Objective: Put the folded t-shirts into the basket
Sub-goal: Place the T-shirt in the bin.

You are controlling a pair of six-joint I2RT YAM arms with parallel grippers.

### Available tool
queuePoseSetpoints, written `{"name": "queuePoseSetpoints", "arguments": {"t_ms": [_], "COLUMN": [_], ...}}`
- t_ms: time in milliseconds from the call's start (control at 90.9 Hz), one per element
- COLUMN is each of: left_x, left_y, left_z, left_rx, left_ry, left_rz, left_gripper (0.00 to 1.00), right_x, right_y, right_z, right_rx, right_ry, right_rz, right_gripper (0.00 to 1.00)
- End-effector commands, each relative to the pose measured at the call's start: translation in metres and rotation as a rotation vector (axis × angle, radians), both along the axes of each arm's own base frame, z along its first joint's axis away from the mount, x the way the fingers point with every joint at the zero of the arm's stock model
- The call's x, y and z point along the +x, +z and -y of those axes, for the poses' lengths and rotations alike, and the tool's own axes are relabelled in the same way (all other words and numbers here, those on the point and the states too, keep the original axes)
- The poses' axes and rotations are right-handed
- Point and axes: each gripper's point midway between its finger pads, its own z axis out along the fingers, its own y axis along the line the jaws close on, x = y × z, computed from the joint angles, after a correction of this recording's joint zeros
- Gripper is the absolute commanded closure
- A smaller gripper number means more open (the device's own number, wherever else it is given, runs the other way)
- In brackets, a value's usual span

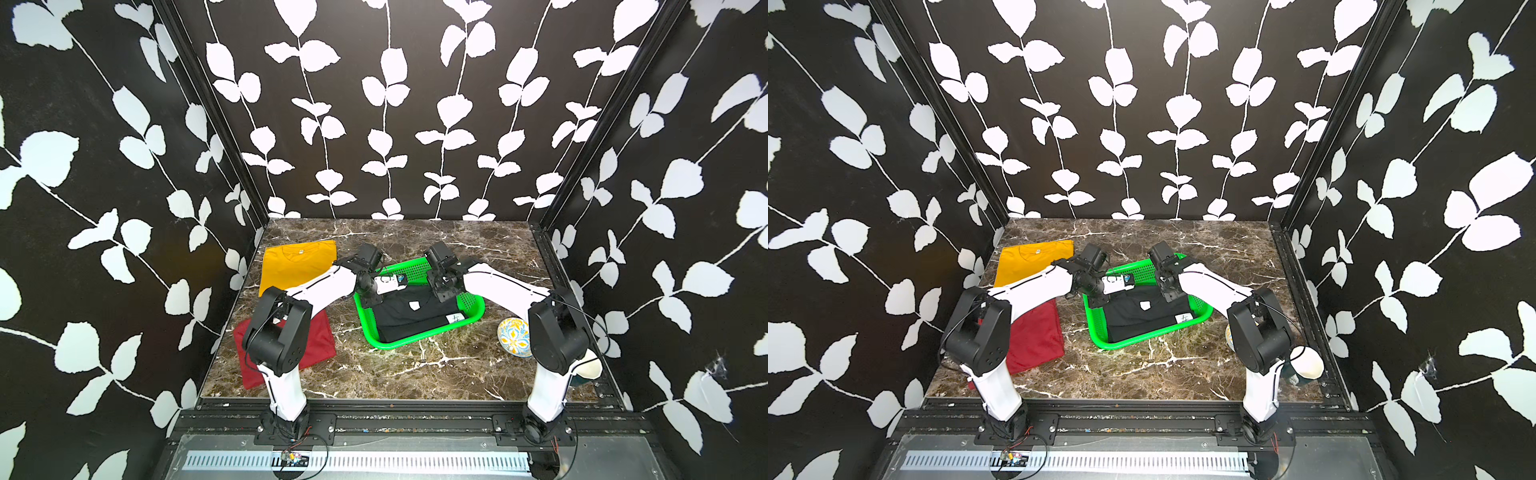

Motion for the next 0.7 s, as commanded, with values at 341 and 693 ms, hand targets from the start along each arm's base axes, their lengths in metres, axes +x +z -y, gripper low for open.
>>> {"name": "queuePoseSetpoints", "arguments": {"t_ms": [341, 693], "left_x": [0.014, -0.005], "left_y": [0.099, 0.168], "left_z": [0.002, -0.095], "left_rx": [-0.196, -0.396], "left_ry": [0.119, 0.470], "left_rz": [0.230, 0.231], "left_gripper": [0.14, 0.02], "right_x": [0.026, -0.082], "right_y": [0.084, 0.126], "right_z": [0.002, -0.101], "right_rx": [-0.077, -0.293], "right_ry": [0.219, 1.315], "right_rz": [0.269, 0.511], "right_gripper": [0.57, 0.45]}}
